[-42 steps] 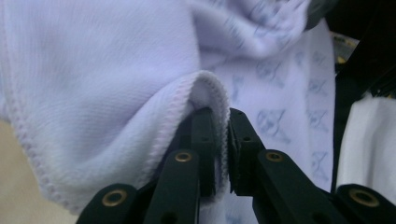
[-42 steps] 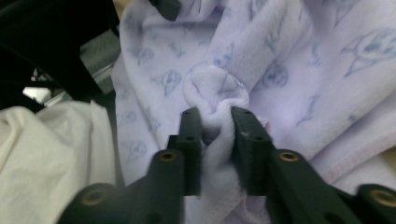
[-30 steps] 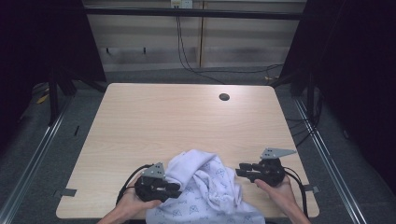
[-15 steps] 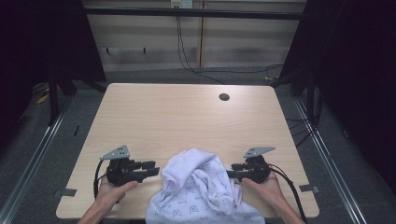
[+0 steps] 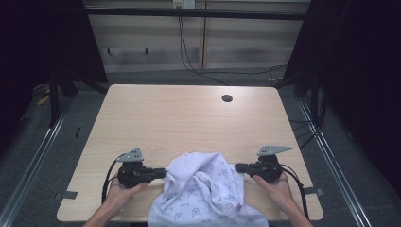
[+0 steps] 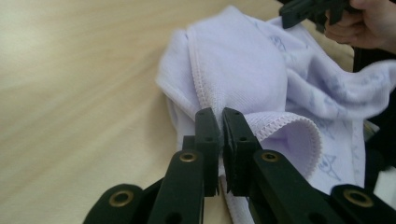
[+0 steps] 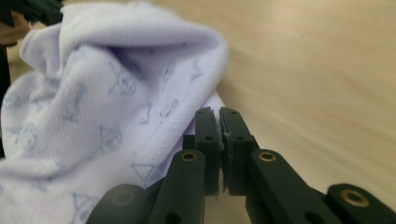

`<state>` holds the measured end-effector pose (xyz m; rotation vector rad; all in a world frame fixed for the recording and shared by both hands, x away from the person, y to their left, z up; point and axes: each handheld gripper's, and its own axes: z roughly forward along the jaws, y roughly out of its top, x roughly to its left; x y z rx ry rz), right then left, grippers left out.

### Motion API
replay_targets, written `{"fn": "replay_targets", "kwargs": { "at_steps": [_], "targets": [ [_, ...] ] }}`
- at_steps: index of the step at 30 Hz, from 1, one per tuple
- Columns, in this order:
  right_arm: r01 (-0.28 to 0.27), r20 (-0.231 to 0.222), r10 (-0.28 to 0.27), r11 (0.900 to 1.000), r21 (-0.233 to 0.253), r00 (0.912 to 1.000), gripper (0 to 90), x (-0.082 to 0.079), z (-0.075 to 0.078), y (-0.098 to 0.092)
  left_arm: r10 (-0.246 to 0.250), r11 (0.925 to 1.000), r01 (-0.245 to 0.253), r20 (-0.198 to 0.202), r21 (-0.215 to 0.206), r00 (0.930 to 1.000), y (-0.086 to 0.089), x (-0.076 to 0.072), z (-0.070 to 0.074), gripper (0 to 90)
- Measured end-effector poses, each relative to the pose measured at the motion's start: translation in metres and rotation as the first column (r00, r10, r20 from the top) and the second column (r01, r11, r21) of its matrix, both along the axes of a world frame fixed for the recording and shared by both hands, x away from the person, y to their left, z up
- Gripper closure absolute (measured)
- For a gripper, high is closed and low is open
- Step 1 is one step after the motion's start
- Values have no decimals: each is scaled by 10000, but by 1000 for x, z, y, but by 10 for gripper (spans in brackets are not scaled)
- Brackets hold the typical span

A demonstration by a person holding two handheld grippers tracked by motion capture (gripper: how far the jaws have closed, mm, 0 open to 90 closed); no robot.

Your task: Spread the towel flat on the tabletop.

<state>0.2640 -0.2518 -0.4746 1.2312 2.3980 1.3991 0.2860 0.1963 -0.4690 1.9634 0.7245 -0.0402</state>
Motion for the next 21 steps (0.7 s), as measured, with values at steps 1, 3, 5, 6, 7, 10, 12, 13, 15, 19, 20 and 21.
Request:
{"fn": "replay_targets", "kwargs": {
  "at_steps": [1, 3, 5, 6, 7, 10, 12, 13, 15, 19, 20, 21],
  "targets": [
    [111, 110, -111, 9999, 51, 9999, 869, 0, 3, -3, 129, 9998, -127, 152, -154, 9998, 5, 2, 5, 860],
    [491, 415, -504, 9982, 336, 9979, 869, 1, 13, -13, 452, 9980, -434, 382, -466, 9983, 11, 5, 13, 861],
    [783, 754, -819, 9957, 500, 9938, 869, 2, 24, -22, 743, 9954, -699, 680, -650, 9949, 18, 10, 25, 861],
    [930, 954, -986, 9938, 611, 9905, 869, 2, 30, -28, 829, 9948, -774, 839, -663, 9930, 21, 11, 29, 861],
    [1000, 1087, -1072, 9926, 692, 9883, 869, 3, 35, -31, 925, 9933, -855, 908, -775, 9916, 24, 14, 35, 861],
    [1237, 1535, -1408, 9855, 1160, 9781, 869, 5, 54, -41, 1216, 9884, -1095, 1160, -1055, 9858, 30, 20, 48, 861],
    [1274, 1790, -1479, 9844, 1211, 9727, 869, 8, 64, -42, 1340, 9874, -1194, 1472, -1037, 9800, 30, 25, 57, 862],
    [1295, 1893, -1497, 9849, 1148, 9704, 870, 10, 69, -42, 1393, 9867, -1234, 1590, -1061, 9774, 29, 27, 62, 861],
    [1315, 2131, -1506, 9861, 1015, 9654, 869, 15, 80, -39, 1569, 9817, -1338, 1771, -1356, 9716, 28, 33, 70, 861],
    [1409, 2649, -1775, 9783, 1517, 9478, 869, 24, 103, -42, 1953, 9696, -1567, 2086, -1879, 9583, 25, 48, 88, 861],
    [1447, 2793, -1847, 9768, 1580, 9423, 870, 28, 108, -44, 2054, 9684, -1649, 2233, -1871, 9529, 24, 52, 94, 861],
    [1502, 2872, -1934, 9747, 1656, 9381, 870, 33, 115, -46, 2118, 9666, -1688, 2296, -1930, 9500, 24, 57, 100, 862]
  ]
}}
